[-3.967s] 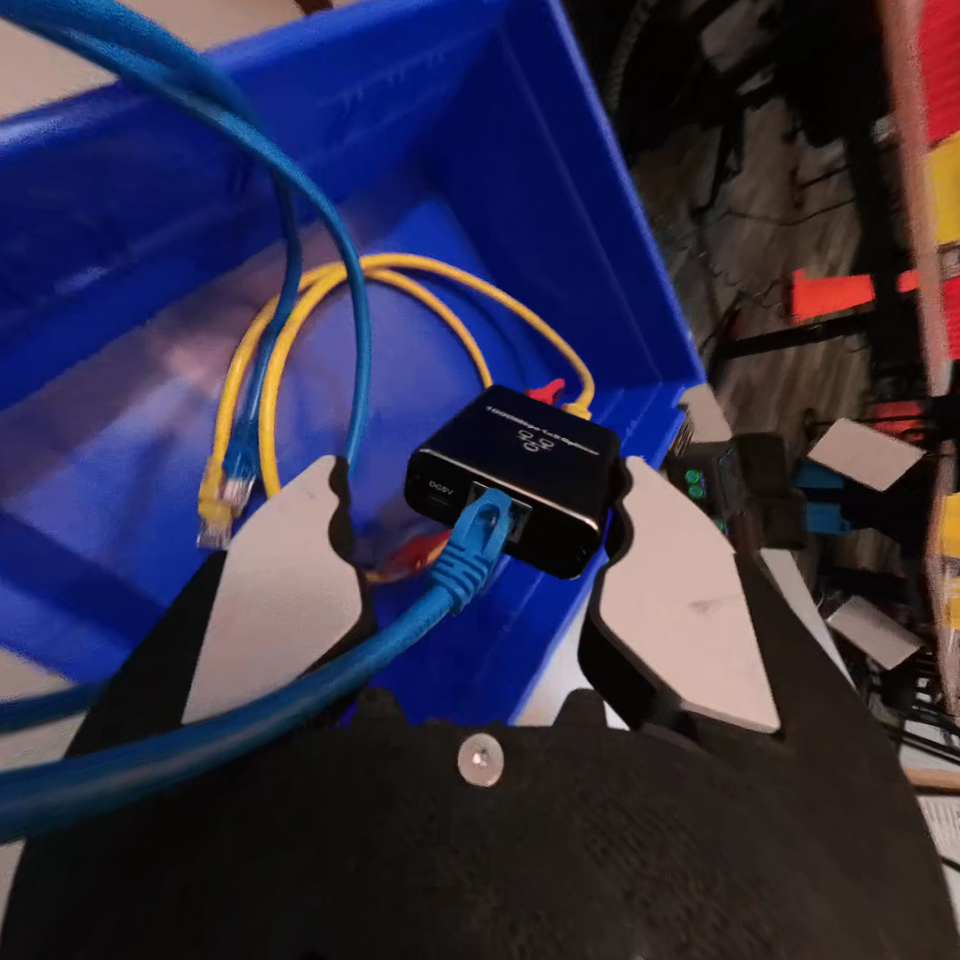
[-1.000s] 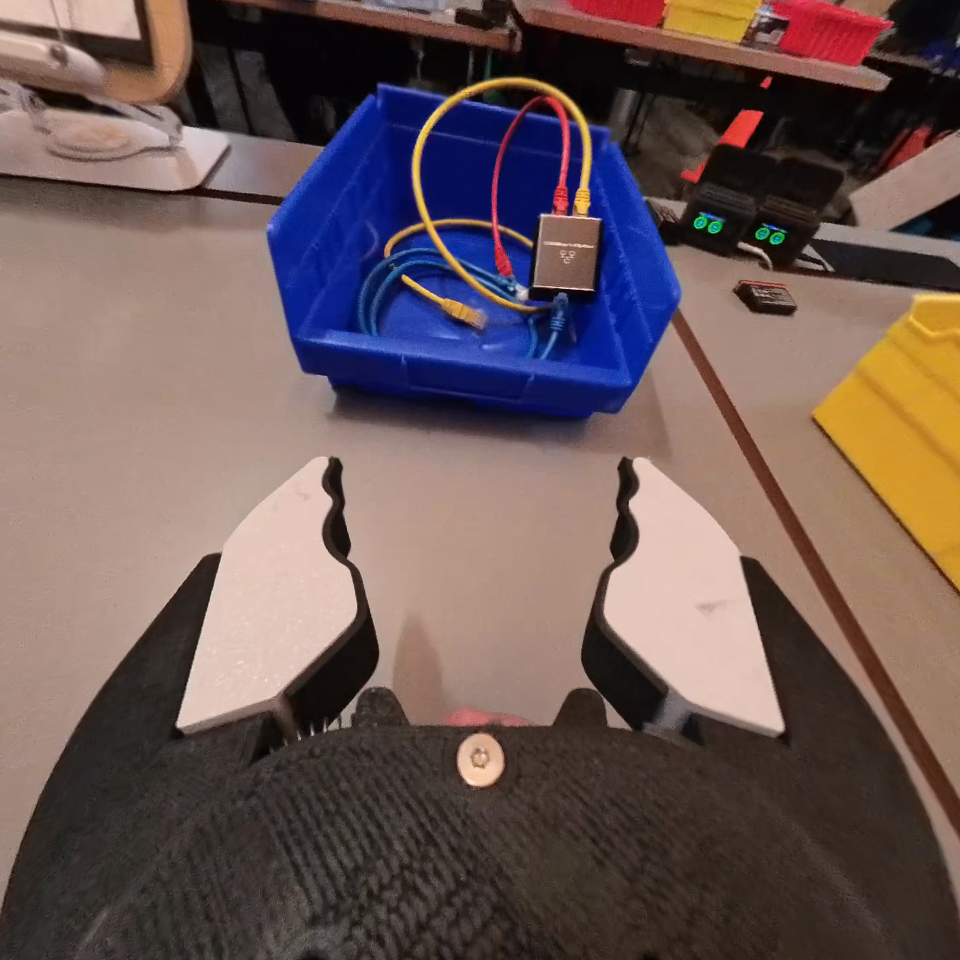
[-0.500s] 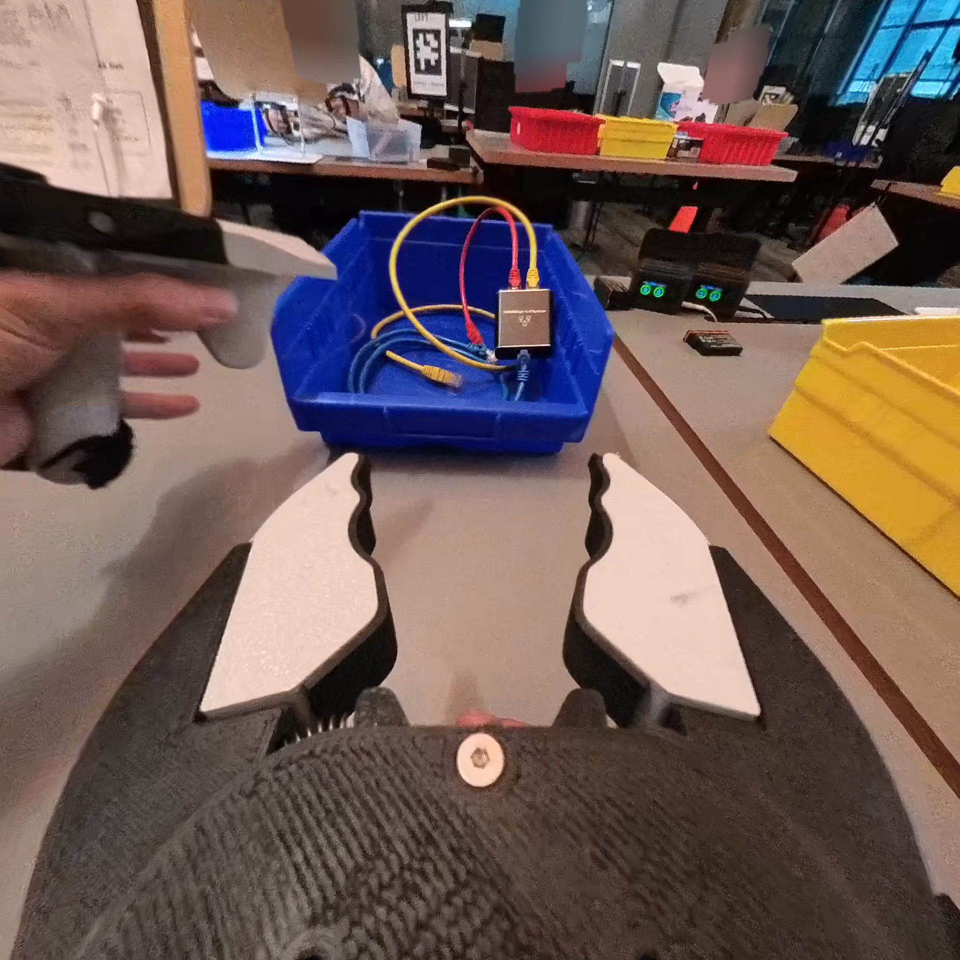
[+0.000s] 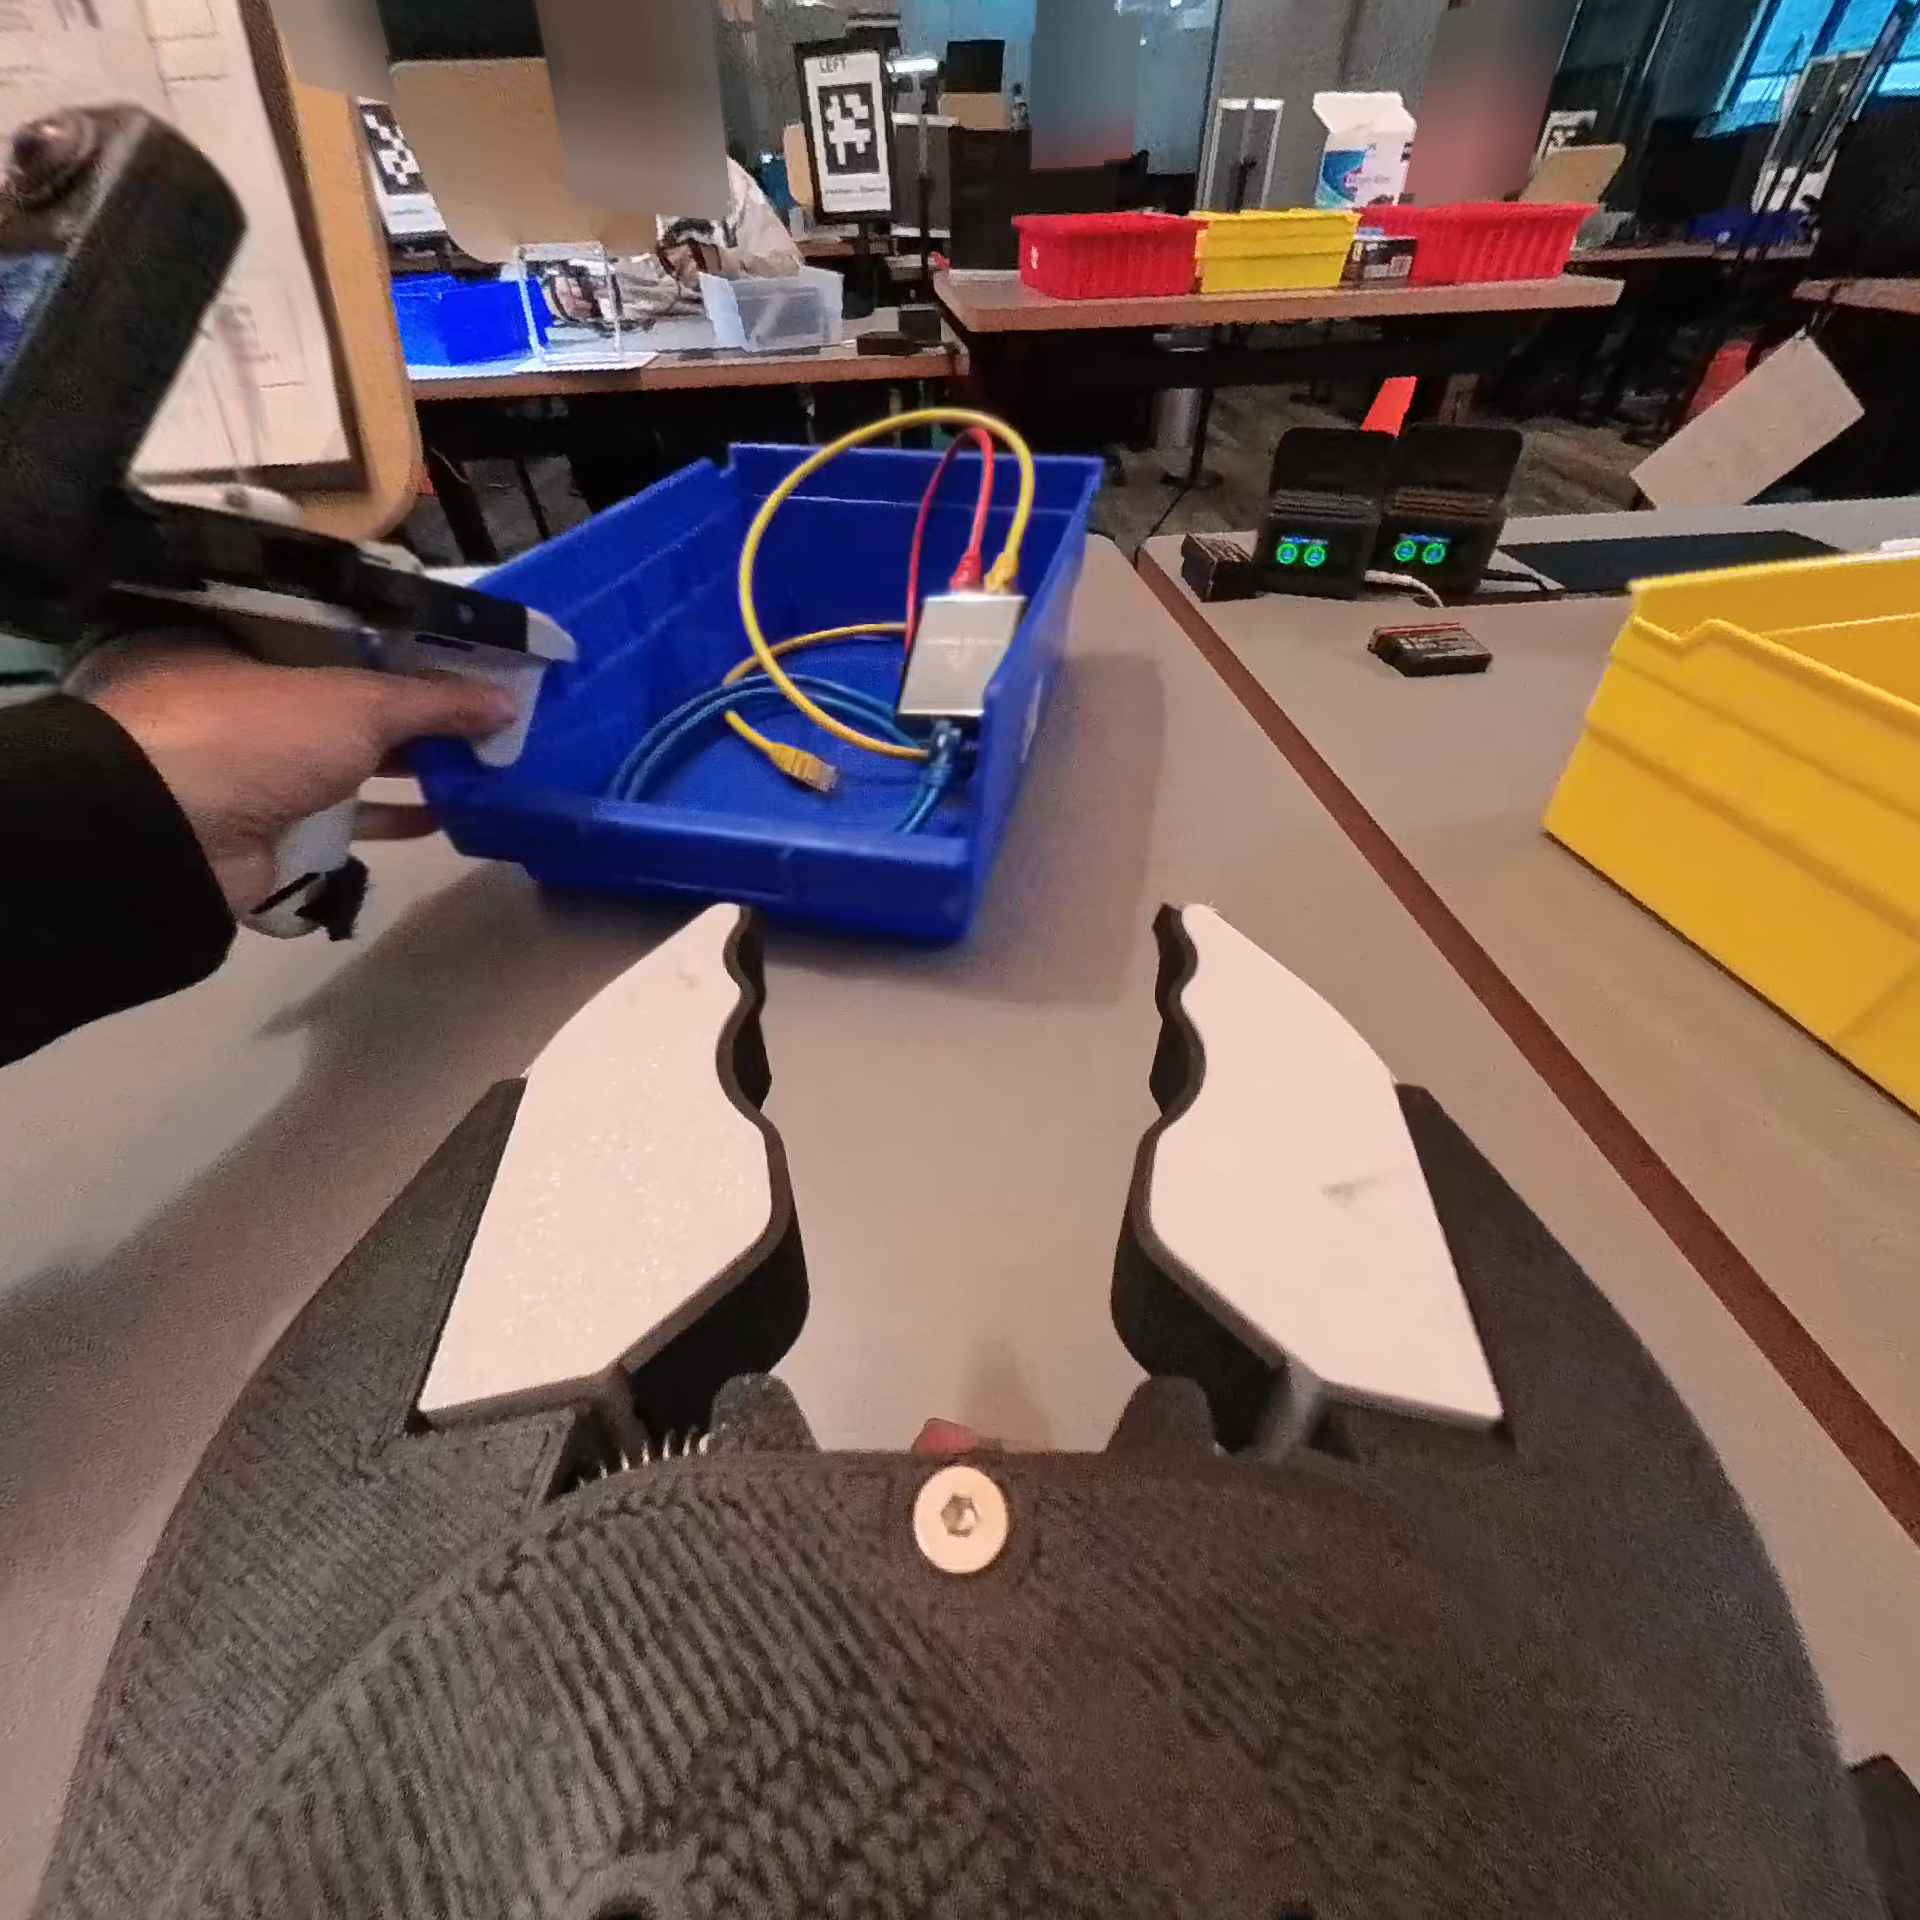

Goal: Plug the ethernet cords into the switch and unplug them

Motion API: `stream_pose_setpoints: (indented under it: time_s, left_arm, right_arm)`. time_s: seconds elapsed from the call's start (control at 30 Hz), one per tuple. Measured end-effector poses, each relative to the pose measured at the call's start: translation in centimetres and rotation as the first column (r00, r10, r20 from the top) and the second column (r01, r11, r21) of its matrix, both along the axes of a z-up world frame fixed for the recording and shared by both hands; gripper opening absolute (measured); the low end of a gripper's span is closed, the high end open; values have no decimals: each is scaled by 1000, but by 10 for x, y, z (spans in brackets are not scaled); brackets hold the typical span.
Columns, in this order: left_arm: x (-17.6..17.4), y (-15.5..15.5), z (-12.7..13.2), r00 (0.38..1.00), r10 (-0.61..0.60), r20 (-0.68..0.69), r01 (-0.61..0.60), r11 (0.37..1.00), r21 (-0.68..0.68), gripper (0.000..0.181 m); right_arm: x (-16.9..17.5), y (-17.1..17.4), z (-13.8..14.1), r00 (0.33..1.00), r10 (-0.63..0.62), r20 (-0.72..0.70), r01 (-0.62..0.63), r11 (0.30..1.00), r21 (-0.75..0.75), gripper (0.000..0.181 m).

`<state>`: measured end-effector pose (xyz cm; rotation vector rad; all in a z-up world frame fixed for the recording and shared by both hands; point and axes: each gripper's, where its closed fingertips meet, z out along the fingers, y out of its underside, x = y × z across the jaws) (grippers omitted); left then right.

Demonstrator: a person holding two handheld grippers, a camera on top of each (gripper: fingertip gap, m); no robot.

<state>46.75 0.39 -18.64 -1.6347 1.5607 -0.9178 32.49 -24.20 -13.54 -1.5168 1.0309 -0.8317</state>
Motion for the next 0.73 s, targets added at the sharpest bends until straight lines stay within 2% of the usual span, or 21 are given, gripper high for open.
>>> stream_pose_setpoints:
  time_s: [0.07,0.13,0.3,0.43,0.63,0.73]
  left_arm:
    - [-12,17,5,1000,0,20,2,994,-105,4]
    - [-29,35,11,999,-22,44,28,988,-153,4]
    - [-101,91,38,989,-66,133,81,991,-111,4]
    - [-183,147,47,986,-69,154,83,993,-87,4]
    - [-324,232,24,995,0,96,15,987,-159,5]
    - [-391,266,17,996,46,73,-33,984,-176,5]
  right_arm:
    - [-1,5,2,1000,13,7,-13,1000,-10,72]
    - [-3,11,5,999,29,12,-29,999,-17,72]
    - [-11,41,15,994,101,30,-101,995,-2,72]
    - [-24,80,21,979,200,38,-199,980,-29,73]
    - [-54,160,13,921,391,8,-389,918,-83,81]
    - [-67,210,9,881,472,-34,-472,881,0,89]
